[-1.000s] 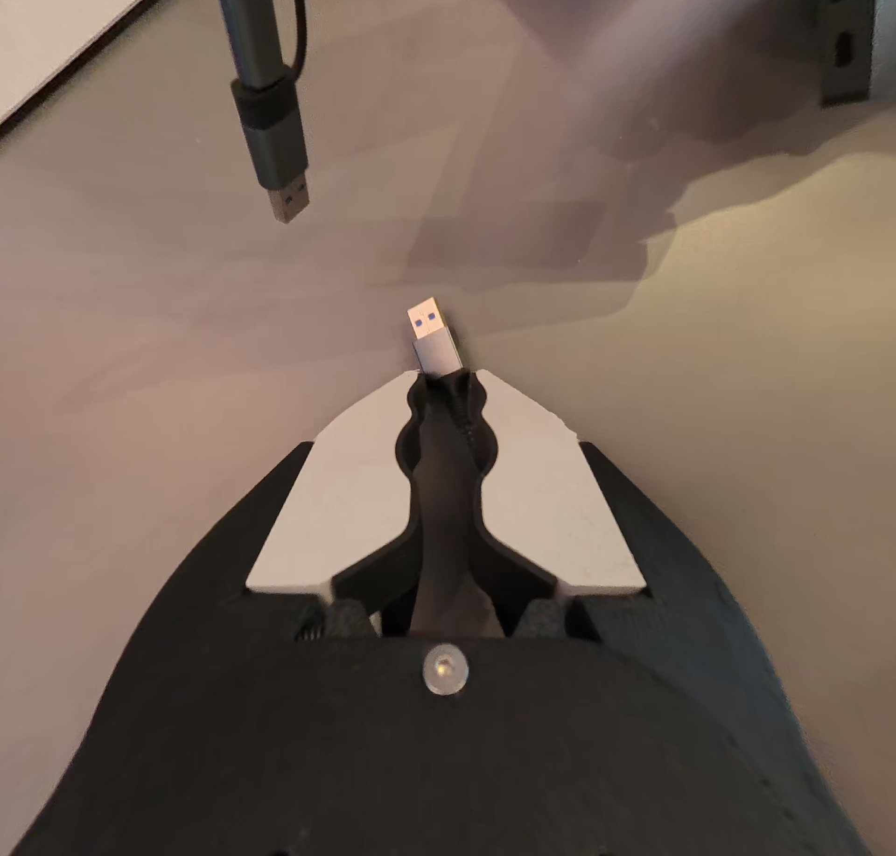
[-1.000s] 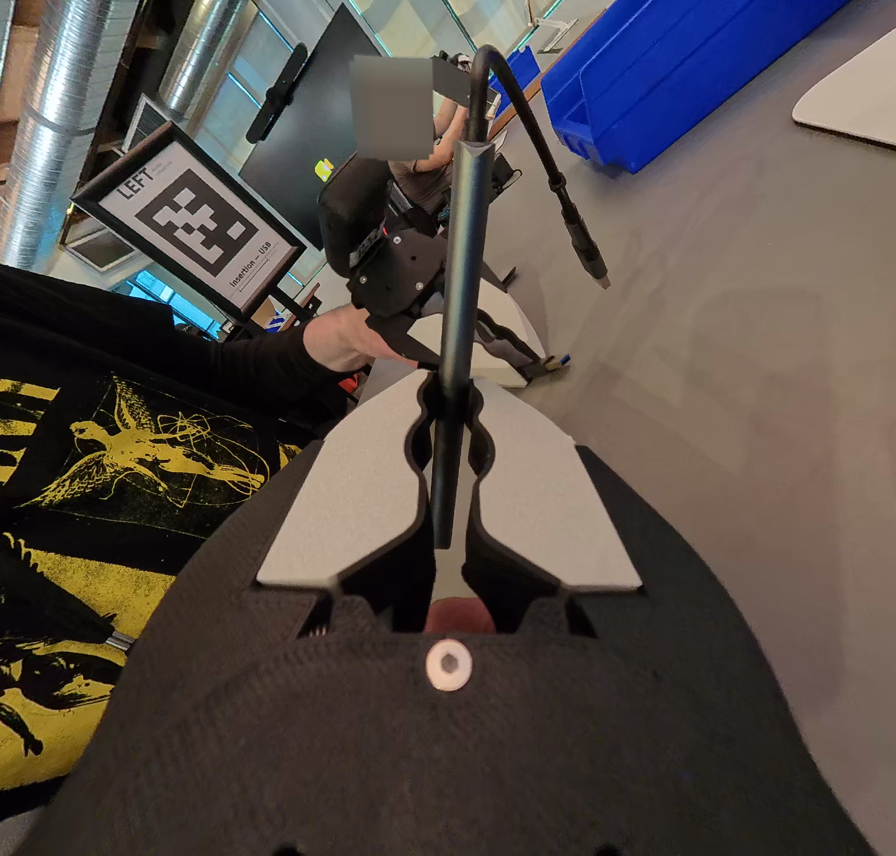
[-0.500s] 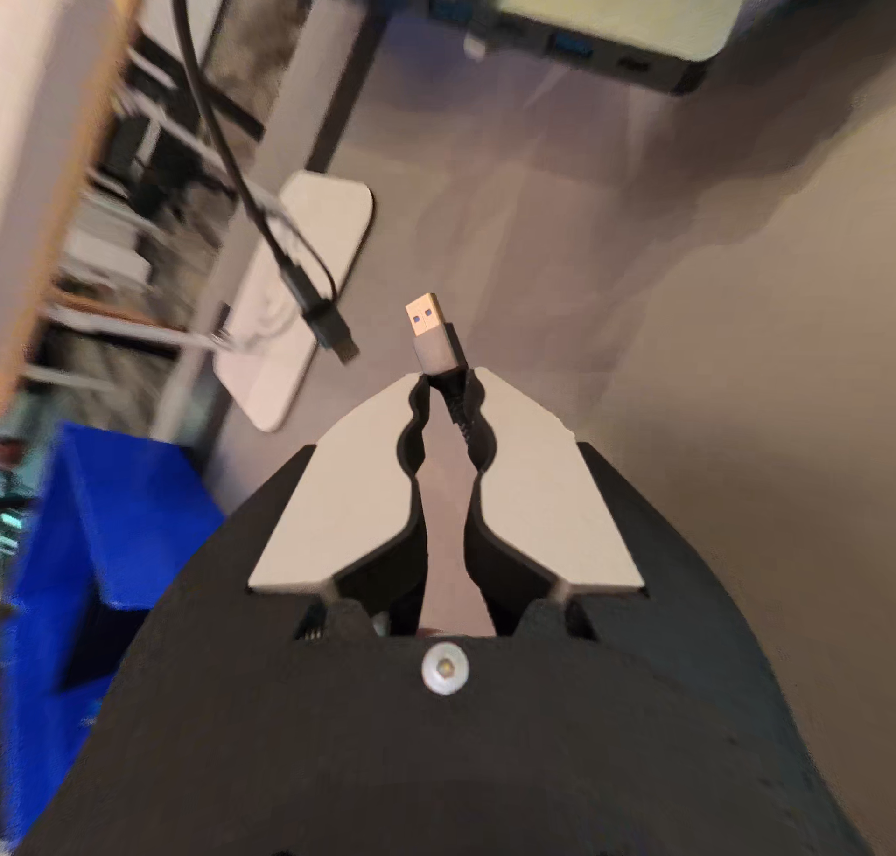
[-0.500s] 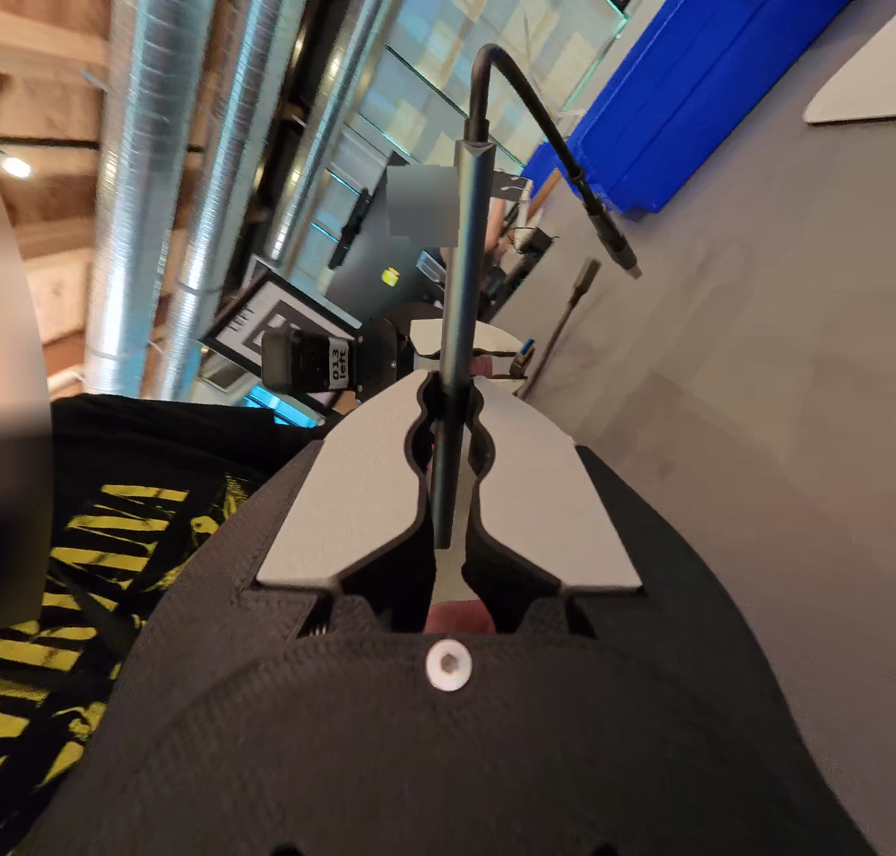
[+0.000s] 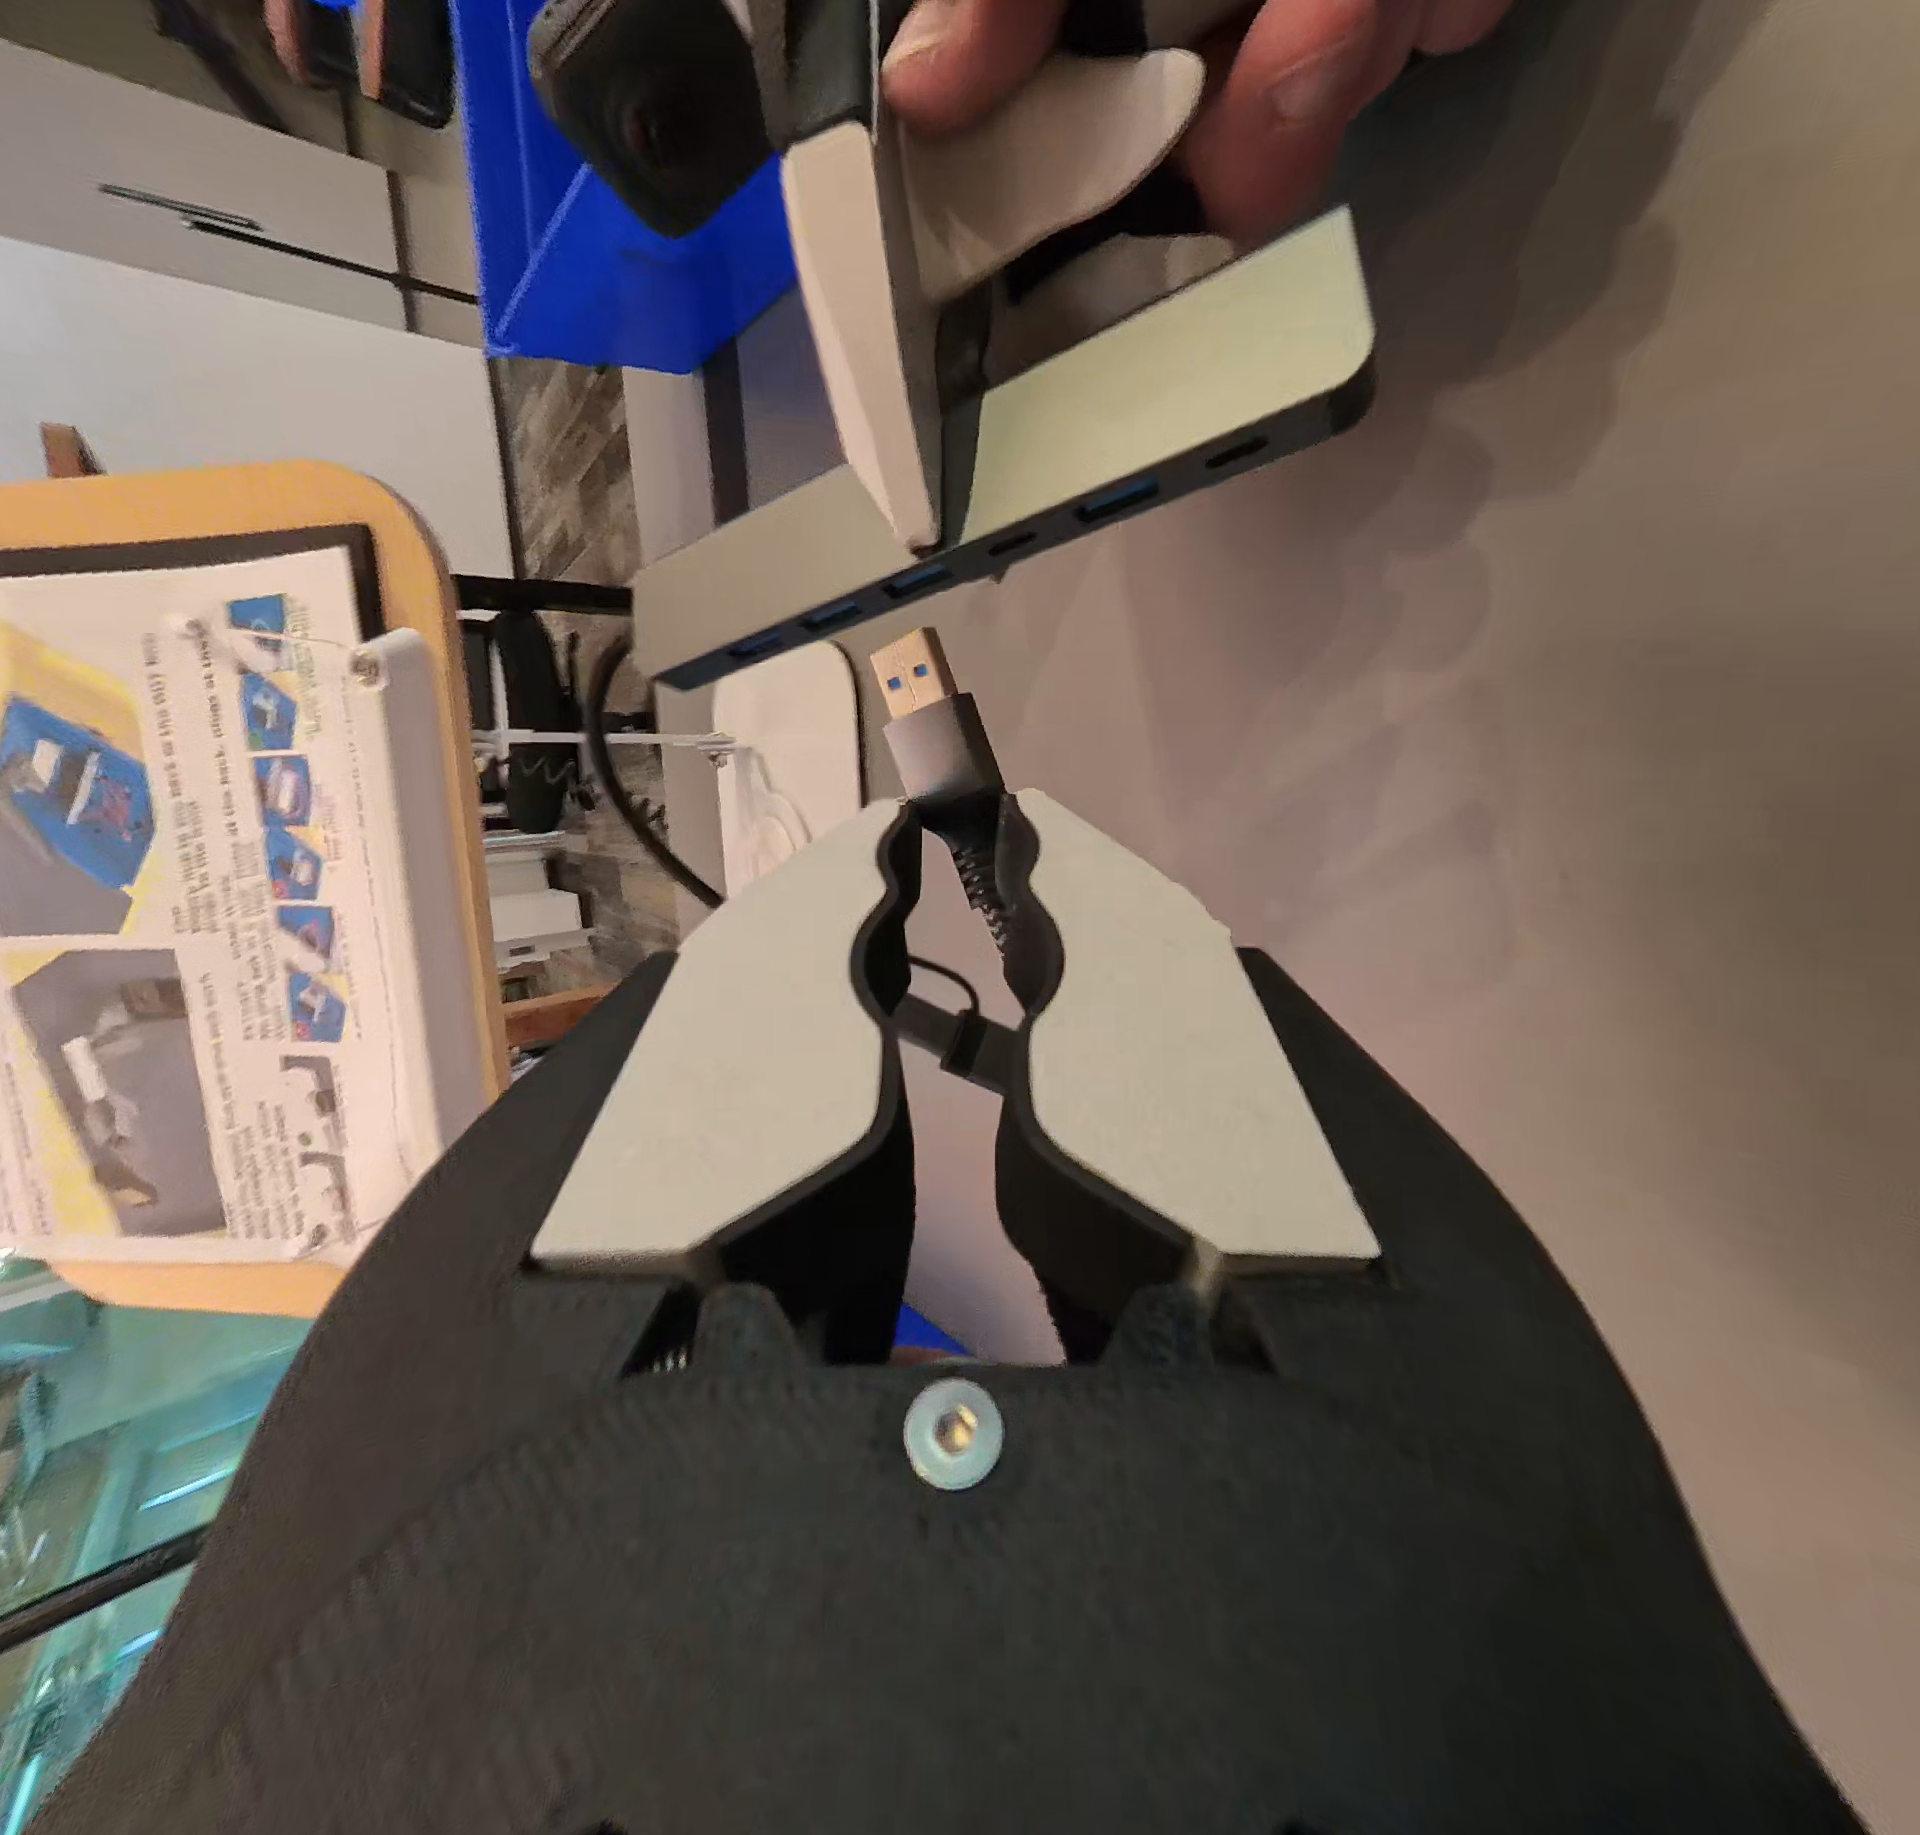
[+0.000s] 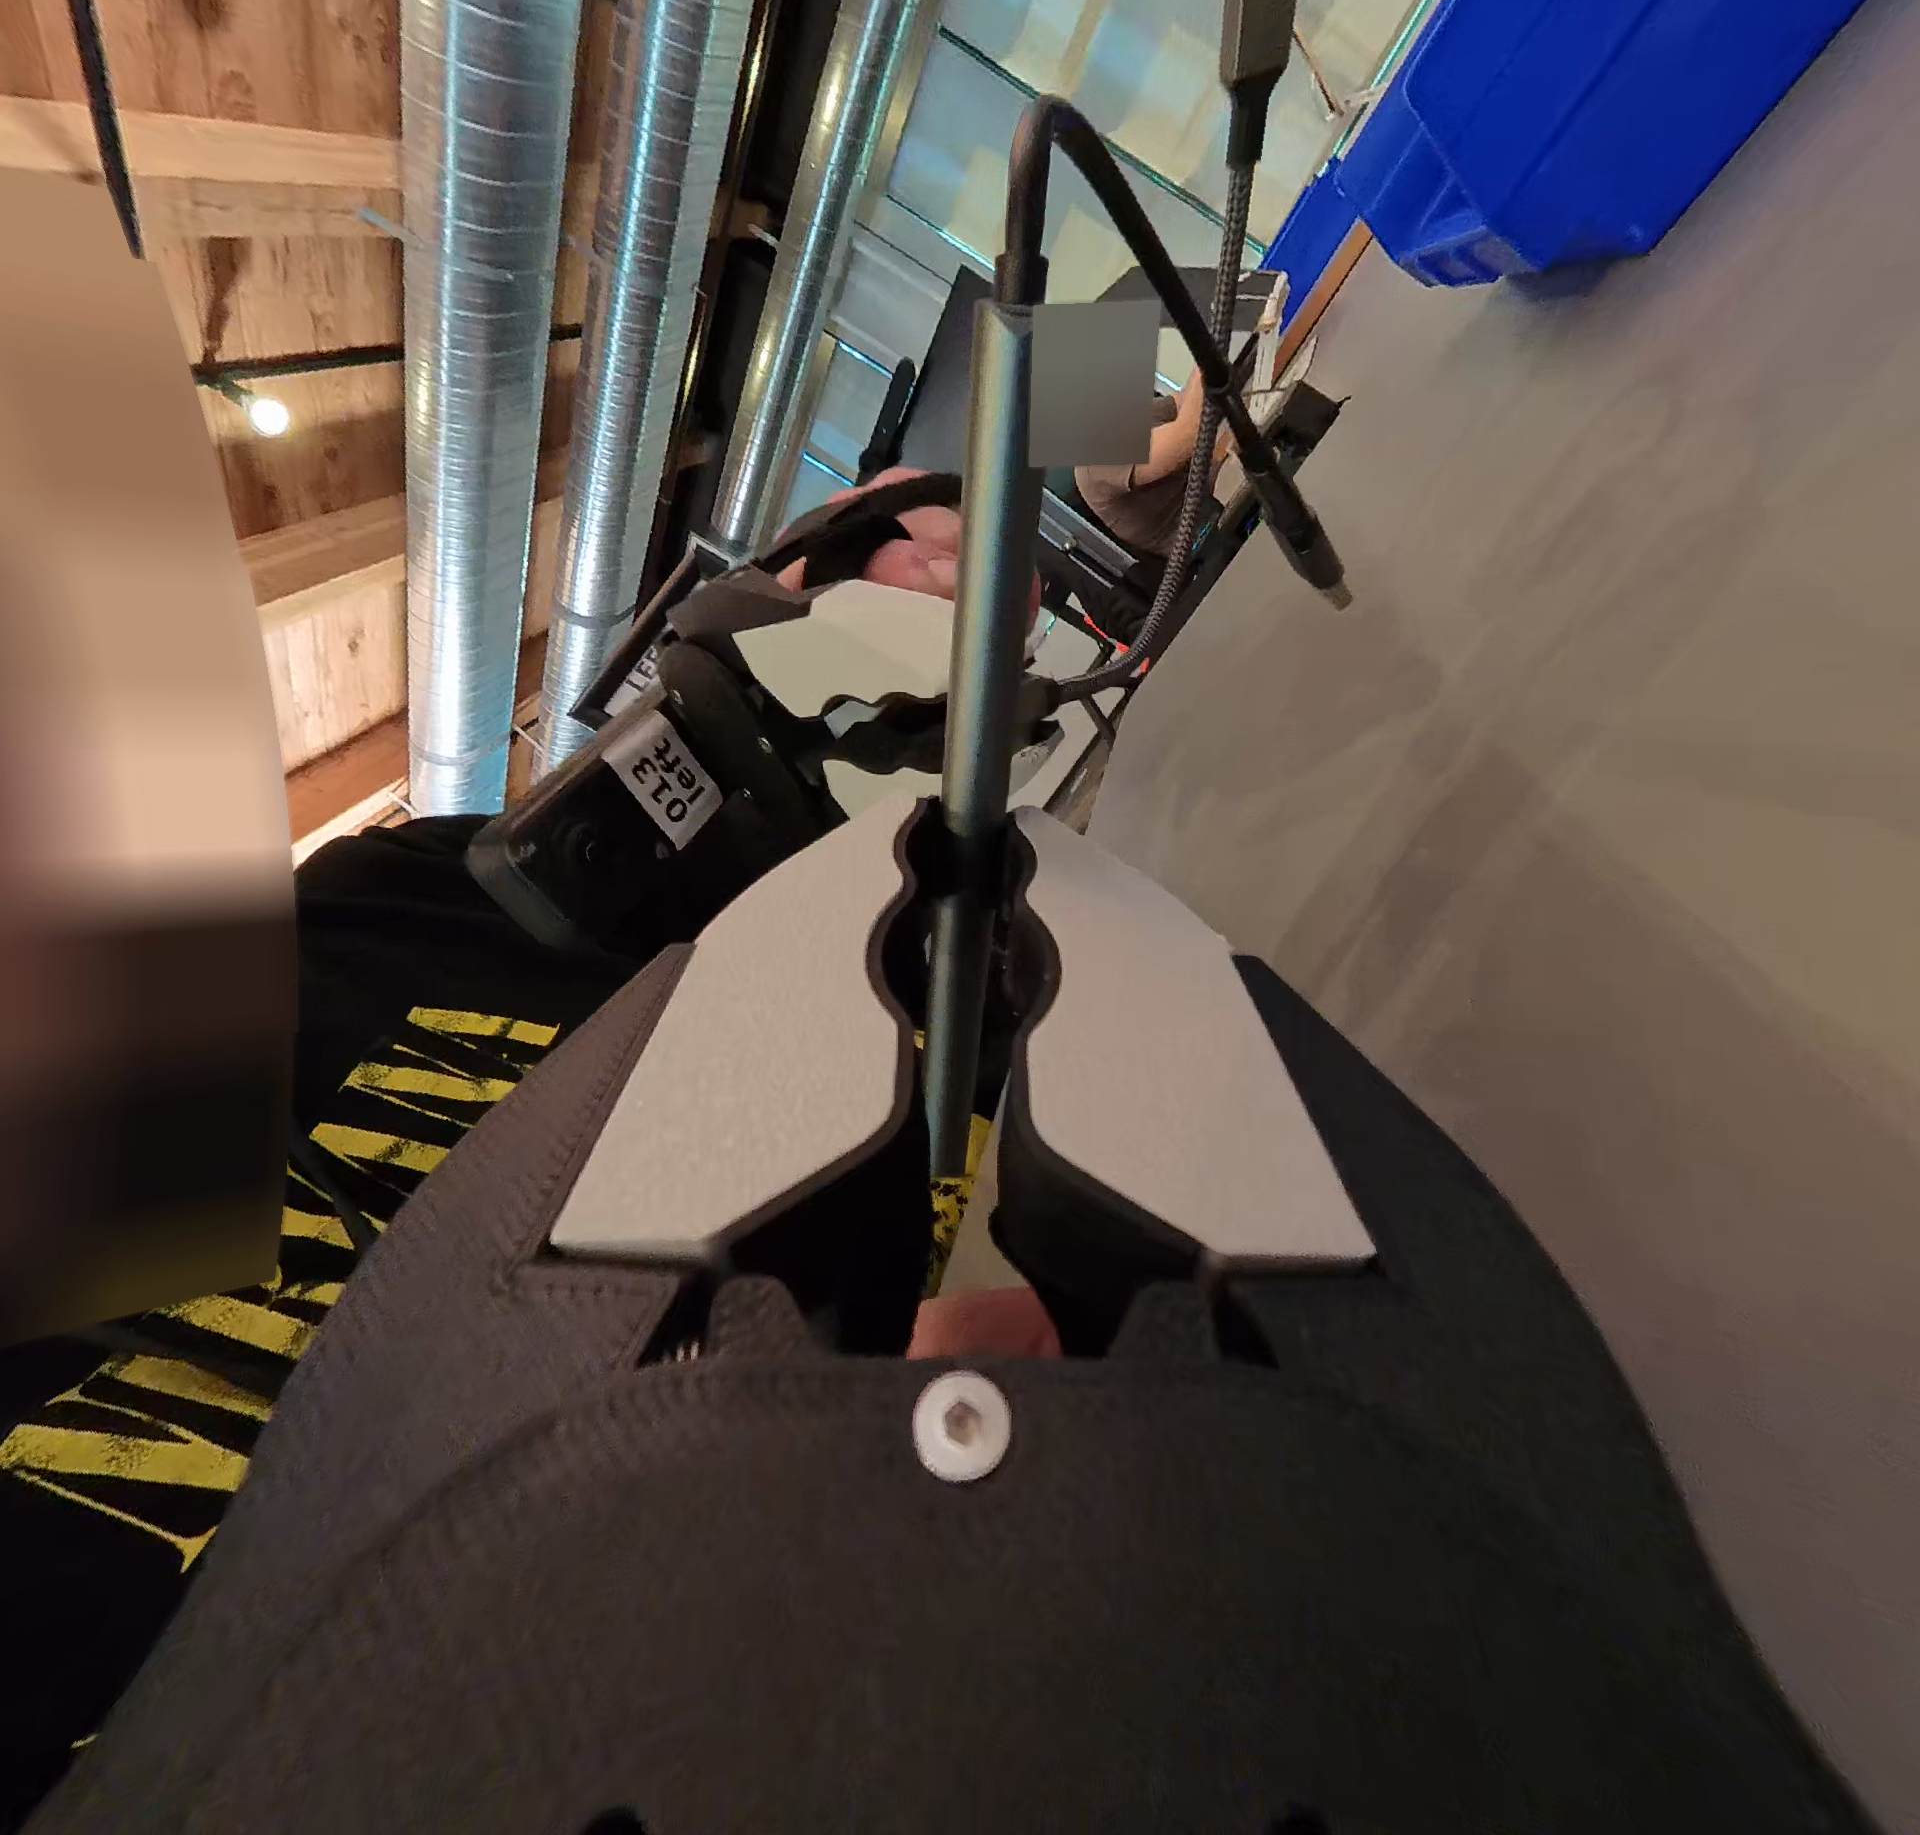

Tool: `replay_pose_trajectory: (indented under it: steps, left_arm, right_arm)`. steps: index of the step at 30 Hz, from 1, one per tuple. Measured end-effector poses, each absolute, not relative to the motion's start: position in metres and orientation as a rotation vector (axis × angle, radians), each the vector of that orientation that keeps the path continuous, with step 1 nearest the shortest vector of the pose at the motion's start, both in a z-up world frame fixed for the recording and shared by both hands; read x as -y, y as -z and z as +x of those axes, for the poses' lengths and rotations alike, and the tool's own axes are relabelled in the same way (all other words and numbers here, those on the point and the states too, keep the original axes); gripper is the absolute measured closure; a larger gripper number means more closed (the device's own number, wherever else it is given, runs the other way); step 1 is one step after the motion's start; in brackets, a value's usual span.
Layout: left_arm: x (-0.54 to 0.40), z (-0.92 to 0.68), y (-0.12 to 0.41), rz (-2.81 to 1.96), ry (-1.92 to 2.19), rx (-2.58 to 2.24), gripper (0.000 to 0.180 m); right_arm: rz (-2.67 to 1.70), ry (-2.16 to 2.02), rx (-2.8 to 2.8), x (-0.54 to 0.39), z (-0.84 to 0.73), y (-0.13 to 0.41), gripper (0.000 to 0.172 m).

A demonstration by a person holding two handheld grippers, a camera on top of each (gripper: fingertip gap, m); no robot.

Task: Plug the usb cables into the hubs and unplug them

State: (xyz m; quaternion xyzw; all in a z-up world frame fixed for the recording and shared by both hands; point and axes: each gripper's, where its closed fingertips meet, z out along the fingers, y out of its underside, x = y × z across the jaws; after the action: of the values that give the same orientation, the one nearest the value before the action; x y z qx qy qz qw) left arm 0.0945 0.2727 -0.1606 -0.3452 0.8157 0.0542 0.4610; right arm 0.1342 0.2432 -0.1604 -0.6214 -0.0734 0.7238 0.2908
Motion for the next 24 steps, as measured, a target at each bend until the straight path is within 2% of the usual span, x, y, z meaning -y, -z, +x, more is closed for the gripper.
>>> replay_pose_trajectory:
  steps: [24]
  left_arm:
    - [-0.269,0.095,0.164,-0.749,-0.387,-2.121,0.166]
  right_arm:
    - [-1.773,-1.785,0.255,-0.244,0.125,0.169,0.162]
